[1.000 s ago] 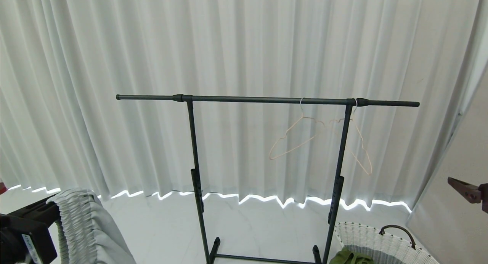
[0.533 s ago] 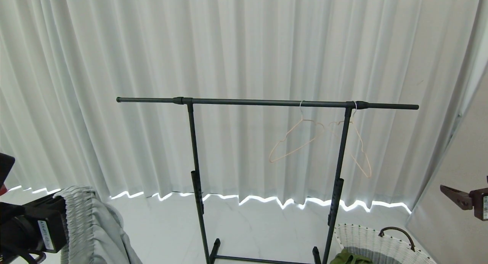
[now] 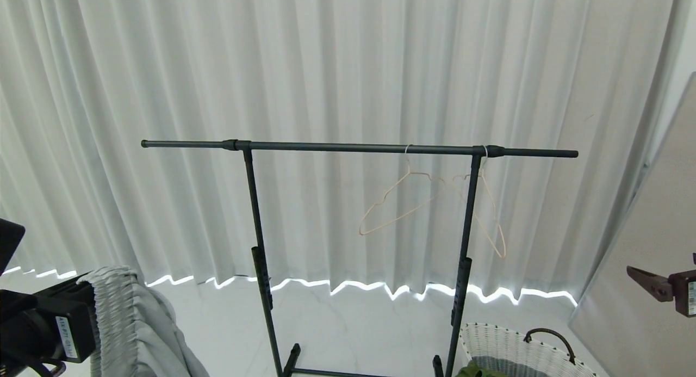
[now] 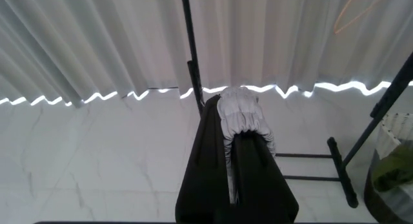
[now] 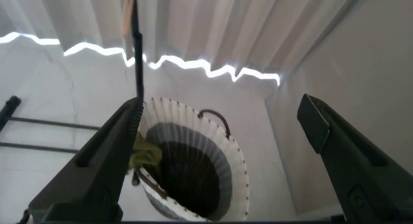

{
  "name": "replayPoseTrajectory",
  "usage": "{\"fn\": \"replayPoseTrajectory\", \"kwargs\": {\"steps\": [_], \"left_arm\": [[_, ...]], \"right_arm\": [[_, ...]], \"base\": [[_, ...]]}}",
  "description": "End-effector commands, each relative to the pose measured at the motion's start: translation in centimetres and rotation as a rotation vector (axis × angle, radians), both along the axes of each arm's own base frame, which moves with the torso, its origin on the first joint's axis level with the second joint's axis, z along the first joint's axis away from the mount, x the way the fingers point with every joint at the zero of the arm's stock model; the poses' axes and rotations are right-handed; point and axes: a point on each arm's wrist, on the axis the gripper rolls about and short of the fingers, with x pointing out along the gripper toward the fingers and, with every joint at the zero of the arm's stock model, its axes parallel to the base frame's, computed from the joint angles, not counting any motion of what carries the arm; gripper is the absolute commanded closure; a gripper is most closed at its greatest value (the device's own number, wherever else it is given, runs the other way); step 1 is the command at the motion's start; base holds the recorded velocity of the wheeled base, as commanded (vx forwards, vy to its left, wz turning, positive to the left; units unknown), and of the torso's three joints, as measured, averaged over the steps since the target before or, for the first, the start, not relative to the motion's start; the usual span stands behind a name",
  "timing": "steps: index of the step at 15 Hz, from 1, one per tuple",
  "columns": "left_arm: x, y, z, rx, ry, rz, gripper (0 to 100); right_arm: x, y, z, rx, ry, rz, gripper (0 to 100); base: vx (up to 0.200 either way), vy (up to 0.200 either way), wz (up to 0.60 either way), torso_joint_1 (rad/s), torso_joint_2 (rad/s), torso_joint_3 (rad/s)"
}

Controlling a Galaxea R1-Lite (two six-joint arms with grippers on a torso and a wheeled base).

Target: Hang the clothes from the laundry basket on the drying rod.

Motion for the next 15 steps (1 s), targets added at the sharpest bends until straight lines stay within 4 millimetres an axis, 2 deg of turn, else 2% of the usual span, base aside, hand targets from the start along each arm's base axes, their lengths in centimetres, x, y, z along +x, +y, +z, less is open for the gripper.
{"fn": "replayPoseTrajectory", "kwargs": {"steps": [1,5,15], "left_arm": [[-0.12,0.02,0.11,-0.002,-0.009,0.001,100],[-0.12,0.03,0.06,0.002,-0.008,0.003,100],[-0.1,0.02,0.19,0.003,-0.012,0.002,100]], "right_arm": [[0.09,0.01,0.12,-0.001,-0.003,0.003,0],[0.16,0.55,0.2,-0.001,-0.008,0.033,0],[1.04,0.57,-0.19,0.007,0.021,0.037,0]], "base": [[0.0,0.0,0.0,0.0,0.0,0.0],[0.0,0.0,0.0,0.0,0.0,0.0],[0.2,0.0,0.0,0.002,0.0,0.004]]}}
